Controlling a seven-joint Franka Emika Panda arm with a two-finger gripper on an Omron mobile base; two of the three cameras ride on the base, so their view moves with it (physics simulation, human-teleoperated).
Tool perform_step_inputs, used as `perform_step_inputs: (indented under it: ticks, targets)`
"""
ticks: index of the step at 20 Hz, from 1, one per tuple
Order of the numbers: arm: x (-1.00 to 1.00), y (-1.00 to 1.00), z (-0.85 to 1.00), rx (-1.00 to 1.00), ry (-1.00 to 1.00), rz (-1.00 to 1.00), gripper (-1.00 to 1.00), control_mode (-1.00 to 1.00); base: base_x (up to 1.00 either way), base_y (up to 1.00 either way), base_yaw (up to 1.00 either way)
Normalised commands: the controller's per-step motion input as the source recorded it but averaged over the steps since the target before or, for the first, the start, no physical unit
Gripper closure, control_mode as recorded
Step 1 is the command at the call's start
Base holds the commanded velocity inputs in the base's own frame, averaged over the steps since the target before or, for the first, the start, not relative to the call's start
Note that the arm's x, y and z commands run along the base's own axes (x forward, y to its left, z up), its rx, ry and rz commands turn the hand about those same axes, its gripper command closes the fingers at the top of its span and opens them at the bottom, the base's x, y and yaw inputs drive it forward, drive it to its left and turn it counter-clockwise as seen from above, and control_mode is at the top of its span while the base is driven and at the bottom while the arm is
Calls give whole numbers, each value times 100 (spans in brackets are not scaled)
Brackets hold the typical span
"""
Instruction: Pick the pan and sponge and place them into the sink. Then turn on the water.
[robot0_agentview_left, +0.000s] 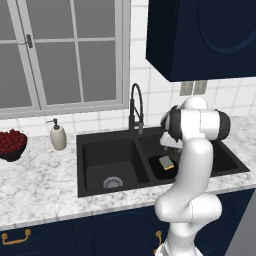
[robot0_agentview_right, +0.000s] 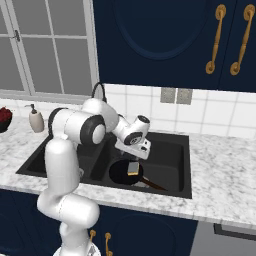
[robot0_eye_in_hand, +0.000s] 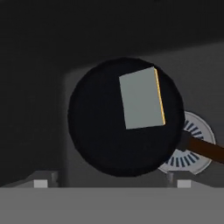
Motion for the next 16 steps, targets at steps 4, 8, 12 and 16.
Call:
perform_step_inputs:
  ticks: [4, 8, 12, 16]
  targets:
    - [-16, 2, 46, 0, -34, 2, -100, -100, 0, 0, 0]
    - [-9, 3, 39, 0, -38, 2, -100, -100, 0, 0, 0]
    - [-7, 0, 42, 0, -32, 1, -100, -100, 0, 0, 0]
    - [-13, 0, 22, 0, -28, 0, -100, -100, 0, 0, 0]
